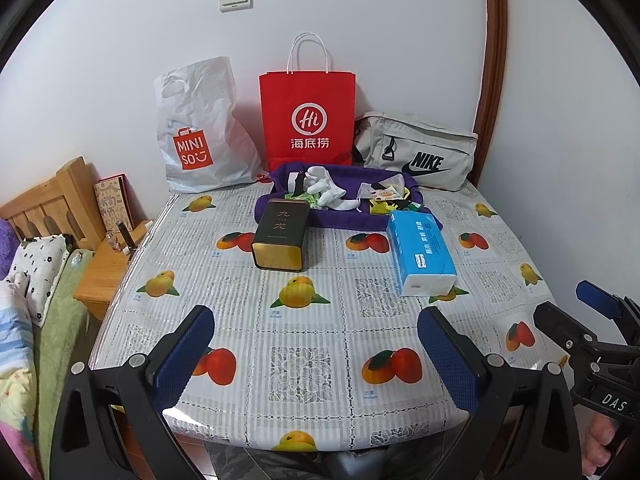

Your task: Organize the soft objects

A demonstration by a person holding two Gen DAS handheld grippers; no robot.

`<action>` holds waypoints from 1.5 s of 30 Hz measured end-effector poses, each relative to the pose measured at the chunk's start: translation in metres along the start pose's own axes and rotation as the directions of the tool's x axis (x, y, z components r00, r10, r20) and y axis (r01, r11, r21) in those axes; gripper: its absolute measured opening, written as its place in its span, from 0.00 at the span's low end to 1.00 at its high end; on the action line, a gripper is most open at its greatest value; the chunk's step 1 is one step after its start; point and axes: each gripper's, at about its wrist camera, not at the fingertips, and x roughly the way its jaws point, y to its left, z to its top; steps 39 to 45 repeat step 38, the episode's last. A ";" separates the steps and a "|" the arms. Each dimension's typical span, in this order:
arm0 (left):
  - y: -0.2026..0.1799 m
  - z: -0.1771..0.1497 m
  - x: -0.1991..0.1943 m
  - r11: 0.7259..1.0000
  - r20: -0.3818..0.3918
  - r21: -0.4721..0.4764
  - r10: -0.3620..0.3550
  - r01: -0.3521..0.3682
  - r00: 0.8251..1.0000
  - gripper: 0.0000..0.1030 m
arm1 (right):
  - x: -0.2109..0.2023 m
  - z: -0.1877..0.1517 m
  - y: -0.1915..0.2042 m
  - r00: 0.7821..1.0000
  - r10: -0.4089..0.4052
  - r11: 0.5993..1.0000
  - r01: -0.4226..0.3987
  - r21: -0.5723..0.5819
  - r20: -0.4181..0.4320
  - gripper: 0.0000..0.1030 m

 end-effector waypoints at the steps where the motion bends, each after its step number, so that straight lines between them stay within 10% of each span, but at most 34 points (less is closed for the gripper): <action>1: 0.001 0.001 0.000 1.000 0.000 -0.001 0.001 -0.001 1.000 1.00 | 0.000 0.000 0.000 1.000 -0.001 1.000 0.001 0.001 0.001 0.91; 45: 0.008 -0.003 0.002 1.000 -0.007 0.010 0.010 -0.010 1.000 1.00 | 0.002 -0.002 0.007 1.000 0.003 1.000 -0.003 -0.006 -0.008 0.91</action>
